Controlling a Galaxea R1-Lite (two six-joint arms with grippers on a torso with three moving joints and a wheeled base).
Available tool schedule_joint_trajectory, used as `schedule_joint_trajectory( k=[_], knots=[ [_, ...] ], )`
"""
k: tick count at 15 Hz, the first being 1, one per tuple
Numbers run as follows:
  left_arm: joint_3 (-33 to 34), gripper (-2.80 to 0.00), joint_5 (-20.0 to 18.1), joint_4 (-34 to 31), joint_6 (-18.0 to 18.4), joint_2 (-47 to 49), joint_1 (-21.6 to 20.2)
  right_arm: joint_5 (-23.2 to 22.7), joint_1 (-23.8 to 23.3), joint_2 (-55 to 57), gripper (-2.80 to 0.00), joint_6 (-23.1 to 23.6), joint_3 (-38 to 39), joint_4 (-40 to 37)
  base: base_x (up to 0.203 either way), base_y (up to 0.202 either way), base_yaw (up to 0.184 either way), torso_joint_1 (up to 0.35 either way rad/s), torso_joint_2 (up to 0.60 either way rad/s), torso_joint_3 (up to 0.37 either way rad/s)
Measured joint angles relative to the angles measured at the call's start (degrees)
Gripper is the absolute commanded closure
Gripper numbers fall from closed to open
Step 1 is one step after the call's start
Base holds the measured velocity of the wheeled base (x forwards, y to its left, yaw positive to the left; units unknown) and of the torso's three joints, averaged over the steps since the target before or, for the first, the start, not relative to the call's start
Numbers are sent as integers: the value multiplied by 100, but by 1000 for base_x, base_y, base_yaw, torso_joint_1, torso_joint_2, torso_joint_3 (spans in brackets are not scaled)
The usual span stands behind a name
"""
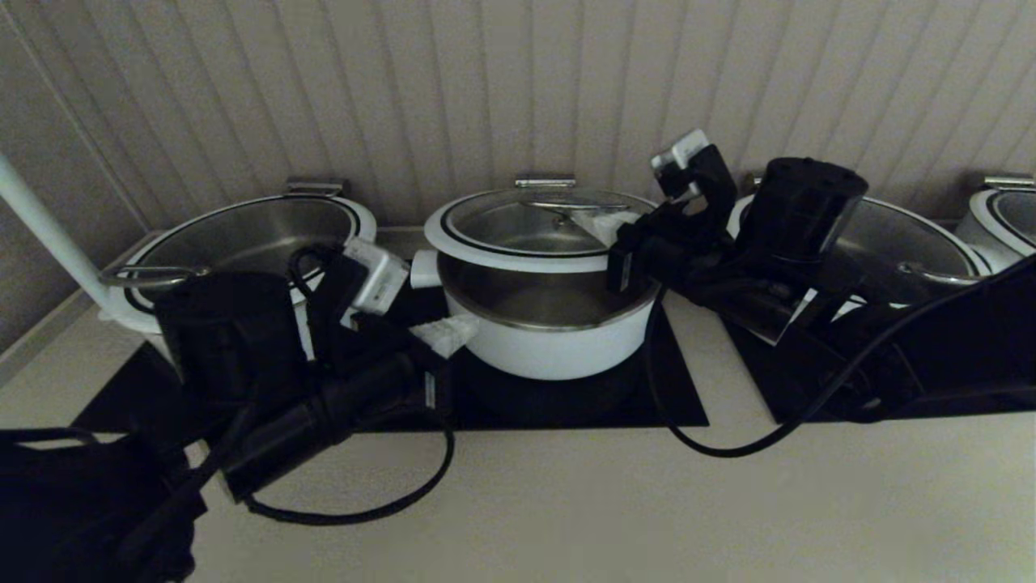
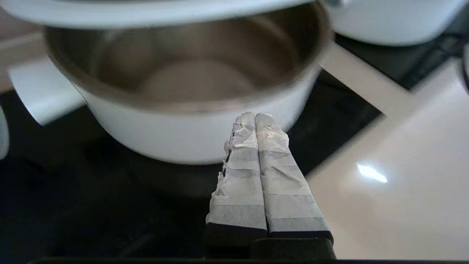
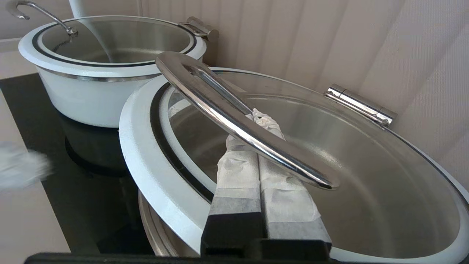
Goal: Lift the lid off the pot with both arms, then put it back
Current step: Hold the pot lid with the left arm
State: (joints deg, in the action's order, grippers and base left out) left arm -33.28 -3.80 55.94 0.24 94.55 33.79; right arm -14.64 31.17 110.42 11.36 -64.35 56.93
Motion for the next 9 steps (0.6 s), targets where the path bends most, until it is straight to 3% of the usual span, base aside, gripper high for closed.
schedule_joint_trajectory(
  k=[9],
  knots=[
    [-784, 0, 213, 20, -29, 654, -6, -12, 0, 7, 0, -17, 0, -3, 0, 0, 0, 0, 0, 0]
  ],
)
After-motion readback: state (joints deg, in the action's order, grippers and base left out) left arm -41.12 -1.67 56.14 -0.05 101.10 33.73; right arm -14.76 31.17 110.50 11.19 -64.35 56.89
